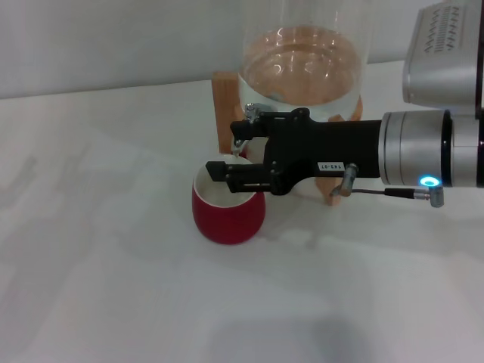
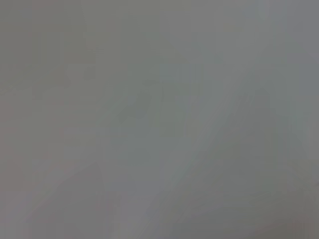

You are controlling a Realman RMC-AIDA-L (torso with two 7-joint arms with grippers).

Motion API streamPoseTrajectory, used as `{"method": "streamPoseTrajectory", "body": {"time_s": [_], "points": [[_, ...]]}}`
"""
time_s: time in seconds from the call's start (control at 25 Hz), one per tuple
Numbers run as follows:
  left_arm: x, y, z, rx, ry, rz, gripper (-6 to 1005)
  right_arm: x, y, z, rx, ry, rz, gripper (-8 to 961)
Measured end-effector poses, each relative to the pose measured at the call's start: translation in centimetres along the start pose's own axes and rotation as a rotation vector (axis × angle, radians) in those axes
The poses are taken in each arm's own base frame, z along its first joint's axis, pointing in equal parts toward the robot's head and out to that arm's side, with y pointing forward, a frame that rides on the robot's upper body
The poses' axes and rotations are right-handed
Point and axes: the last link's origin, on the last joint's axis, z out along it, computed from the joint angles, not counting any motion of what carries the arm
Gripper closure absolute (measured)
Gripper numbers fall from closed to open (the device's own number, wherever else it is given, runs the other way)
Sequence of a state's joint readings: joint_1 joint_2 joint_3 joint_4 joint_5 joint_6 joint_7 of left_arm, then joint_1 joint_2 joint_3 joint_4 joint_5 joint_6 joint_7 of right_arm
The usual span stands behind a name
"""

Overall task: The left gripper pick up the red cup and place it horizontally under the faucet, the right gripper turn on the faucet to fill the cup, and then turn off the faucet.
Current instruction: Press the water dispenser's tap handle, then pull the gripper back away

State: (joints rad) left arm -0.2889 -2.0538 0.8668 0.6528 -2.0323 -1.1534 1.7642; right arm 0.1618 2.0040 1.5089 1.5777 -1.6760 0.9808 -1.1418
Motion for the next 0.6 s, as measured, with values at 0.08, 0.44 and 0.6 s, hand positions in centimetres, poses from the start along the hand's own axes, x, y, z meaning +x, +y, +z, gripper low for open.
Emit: {"method": "streamPoseTrajectory", "body": {"time_s": [0.08, 0.44, 0.6], "points": [[0.03, 0.00, 0.00, 0.000, 0.000, 0.000, 119, 0.00, 0.10, 0.11, -0.004, 0.001, 0.002, 231], [0.01, 0.03, 0.01, 0.000, 0.001, -0.001, 119, 0.21, -0.24, 0.09, 0.004, 0.008, 0.013, 231], [-0.05, 0.09, 0.03, -0.001, 0.001, -0.003, 119, 0.45, -0.58, -0.04, 0.013, 0.011, 0.023, 231]]}}
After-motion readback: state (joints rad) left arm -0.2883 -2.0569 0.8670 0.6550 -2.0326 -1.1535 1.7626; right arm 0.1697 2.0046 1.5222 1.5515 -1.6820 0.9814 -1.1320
